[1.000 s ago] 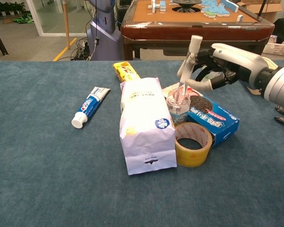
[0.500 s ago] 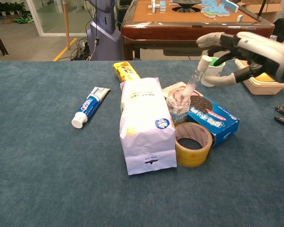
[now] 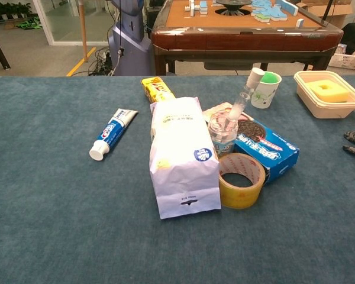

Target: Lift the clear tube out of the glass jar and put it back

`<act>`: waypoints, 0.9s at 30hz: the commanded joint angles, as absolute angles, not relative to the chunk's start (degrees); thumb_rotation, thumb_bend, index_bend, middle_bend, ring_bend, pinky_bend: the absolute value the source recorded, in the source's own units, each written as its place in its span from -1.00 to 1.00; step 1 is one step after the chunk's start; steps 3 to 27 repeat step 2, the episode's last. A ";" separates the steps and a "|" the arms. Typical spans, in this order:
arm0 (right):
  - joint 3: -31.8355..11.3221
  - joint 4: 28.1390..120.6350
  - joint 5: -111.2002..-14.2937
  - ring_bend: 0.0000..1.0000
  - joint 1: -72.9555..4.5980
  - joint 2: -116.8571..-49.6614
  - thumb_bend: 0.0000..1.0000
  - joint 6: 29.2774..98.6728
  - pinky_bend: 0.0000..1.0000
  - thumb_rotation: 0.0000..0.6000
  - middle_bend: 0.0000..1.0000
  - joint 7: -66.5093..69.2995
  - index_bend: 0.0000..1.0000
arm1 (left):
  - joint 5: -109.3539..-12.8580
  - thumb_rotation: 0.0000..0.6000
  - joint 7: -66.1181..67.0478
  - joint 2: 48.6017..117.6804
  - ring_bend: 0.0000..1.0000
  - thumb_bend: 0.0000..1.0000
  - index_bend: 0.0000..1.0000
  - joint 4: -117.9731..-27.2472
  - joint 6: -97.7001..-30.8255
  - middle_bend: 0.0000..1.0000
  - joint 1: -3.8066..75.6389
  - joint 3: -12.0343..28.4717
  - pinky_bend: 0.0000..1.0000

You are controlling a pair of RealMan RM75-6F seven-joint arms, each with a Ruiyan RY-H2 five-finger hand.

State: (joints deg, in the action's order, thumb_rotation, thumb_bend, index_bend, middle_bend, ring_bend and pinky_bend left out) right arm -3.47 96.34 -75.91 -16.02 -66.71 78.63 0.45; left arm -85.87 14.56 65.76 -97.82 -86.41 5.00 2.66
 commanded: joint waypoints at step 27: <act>-1.82 97.74 -75.64 -0.76 -12.65 -65.28 -0.31 81.31 -0.60 1.00 -0.64 0.09 -0.73 | -86.11 1.00 15.16 66.24 -0.68 -0.65 -0.66 -98.10 -86.48 -0.76 5.16 2.68 -0.89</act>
